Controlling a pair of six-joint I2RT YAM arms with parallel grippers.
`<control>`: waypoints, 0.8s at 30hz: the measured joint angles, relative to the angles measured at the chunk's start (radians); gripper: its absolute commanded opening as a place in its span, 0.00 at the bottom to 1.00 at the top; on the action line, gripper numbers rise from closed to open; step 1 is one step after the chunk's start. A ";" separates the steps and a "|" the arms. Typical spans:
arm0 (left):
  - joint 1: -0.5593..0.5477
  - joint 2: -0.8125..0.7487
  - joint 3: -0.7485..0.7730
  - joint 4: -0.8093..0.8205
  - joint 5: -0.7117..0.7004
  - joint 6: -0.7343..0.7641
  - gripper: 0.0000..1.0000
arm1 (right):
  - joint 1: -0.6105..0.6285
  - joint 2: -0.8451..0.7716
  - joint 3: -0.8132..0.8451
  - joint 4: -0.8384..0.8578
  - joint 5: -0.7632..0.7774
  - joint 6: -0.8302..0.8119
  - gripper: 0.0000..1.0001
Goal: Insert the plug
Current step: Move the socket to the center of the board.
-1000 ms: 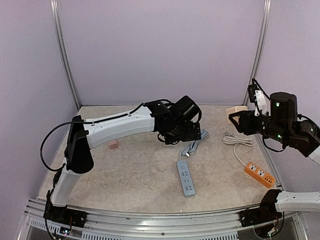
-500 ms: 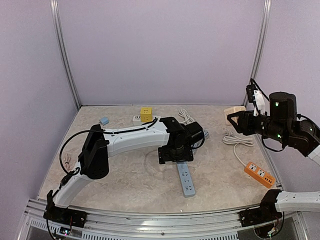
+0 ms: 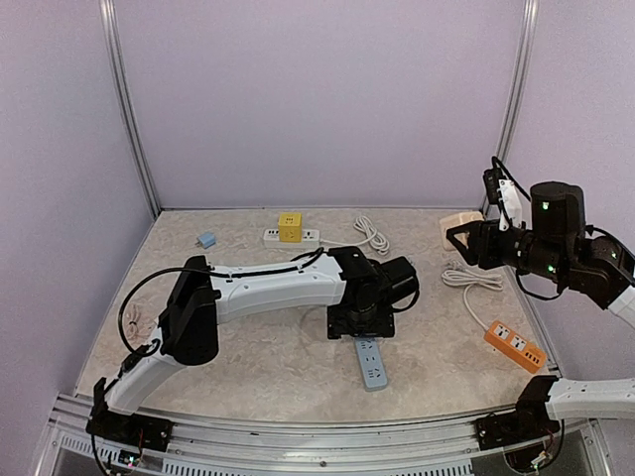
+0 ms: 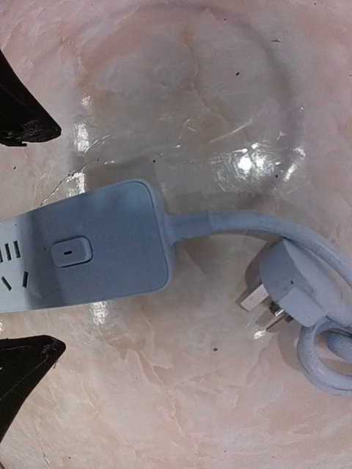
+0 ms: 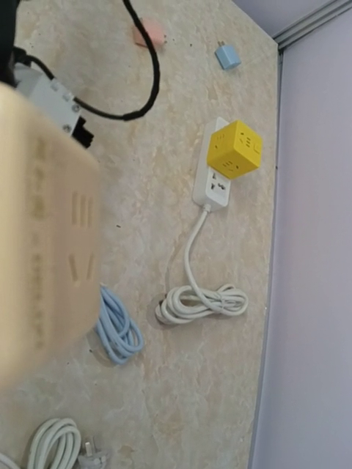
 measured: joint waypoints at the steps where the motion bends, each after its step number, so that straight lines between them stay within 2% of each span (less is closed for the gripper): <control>1: 0.000 0.003 0.000 0.000 0.008 0.001 0.80 | 0.000 0.000 0.000 0.000 -0.002 0.000 0.00; 6: 0.002 0.030 0.000 0.003 0.043 0.011 0.71 | 0.000 0.000 0.000 0.000 -0.009 0.000 0.00; 14: 0.005 0.038 -0.016 0.039 0.041 0.080 0.45 | 0.000 -0.015 0.000 0.000 -0.013 0.001 0.00; 19: 0.004 -0.021 -0.135 0.124 0.011 0.191 0.29 | 0.000 -0.020 0.000 0.001 -0.020 0.001 0.00; 24: 0.003 -0.087 -0.266 0.234 -0.024 0.340 0.23 | 0.000 -0.020 0.000 0.000 -0.023 0.001 0.00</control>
